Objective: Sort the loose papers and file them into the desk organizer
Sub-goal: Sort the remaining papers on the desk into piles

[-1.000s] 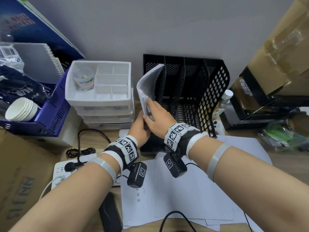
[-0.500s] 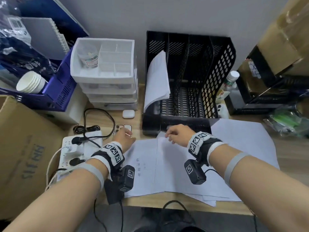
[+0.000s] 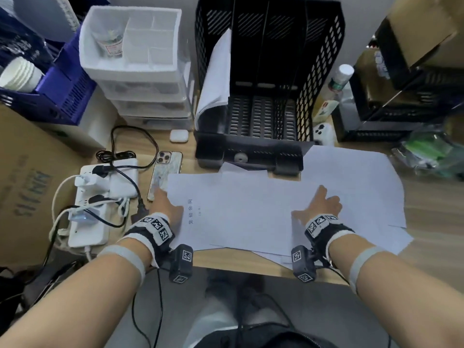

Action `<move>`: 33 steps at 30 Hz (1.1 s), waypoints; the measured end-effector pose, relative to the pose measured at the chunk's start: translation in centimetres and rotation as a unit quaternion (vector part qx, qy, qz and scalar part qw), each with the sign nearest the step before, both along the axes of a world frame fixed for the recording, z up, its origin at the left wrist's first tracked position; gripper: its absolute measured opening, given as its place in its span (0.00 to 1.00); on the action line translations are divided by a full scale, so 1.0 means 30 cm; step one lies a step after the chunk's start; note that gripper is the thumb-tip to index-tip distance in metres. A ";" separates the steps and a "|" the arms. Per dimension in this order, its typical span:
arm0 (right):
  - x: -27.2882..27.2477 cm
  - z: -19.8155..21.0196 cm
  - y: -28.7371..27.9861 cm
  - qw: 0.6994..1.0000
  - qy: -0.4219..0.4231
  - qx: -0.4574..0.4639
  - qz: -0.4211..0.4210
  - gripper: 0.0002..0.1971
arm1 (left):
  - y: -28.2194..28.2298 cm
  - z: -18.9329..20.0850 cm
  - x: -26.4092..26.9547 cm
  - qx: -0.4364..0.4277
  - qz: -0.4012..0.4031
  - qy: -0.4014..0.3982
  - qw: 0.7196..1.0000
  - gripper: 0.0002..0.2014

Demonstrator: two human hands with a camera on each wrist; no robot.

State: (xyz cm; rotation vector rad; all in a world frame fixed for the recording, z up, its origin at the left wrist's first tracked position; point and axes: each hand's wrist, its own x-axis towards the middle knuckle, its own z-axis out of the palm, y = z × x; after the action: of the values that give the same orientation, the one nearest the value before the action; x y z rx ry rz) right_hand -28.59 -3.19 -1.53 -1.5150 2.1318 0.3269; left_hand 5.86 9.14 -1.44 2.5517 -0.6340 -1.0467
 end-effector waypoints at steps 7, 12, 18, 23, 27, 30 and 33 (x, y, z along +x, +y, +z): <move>-0.102 0.020 -0.034 0.962 -0.250 0.027 -0.104 0.35 | -0.002 0.063 -0.023 -0.063 0.016 0.023 0.998 0.19; -0.145 0.080 -0.016 0.940 -0.334 -0.060 -0.040 0.10 | 0.007 0.100 -0.039 -0.126 0.062 0.007 0.990 0.22; -0.154 0.176 0.004 0.830 -0.529 -0.057 -0.168 0.10 | -0.029 0.143 -0.124 -0.130 0.014 0.119 0.984 0.15; -0.154 0.293 0.022 0.720 -0.661 -0.092 -0.189 0.12 | -0.048 0.231 -0.171 -0.076 0.117 0.378 0.915 0.27; -0.184 0.308 0.044 0.737 -0.647 -0.097 -0.169 0.16 | -0.043 0.237 -0.142 -0.040 0.027 0.443 0.895 0.35; -0.214 0.256 0.084 0.812 -0.555 -0.069 -0.170 0.18 | -0.027 0.205 -0.147 0.012 -0.070 0.401 0.913 0.36; -0.239 0.192 0.120 0.893 -0.423 -0.048 -0.148 0.16 | 0.004 0.140 -0.165 0.030 -0.110 0.375 0.920 0.30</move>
State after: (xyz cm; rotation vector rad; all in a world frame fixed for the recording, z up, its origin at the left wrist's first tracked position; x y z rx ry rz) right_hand -35.77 0.42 4.23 -1.0515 1.6162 -0.4811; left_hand 0.91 9.25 2.77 1.8943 -0.6656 -1.9838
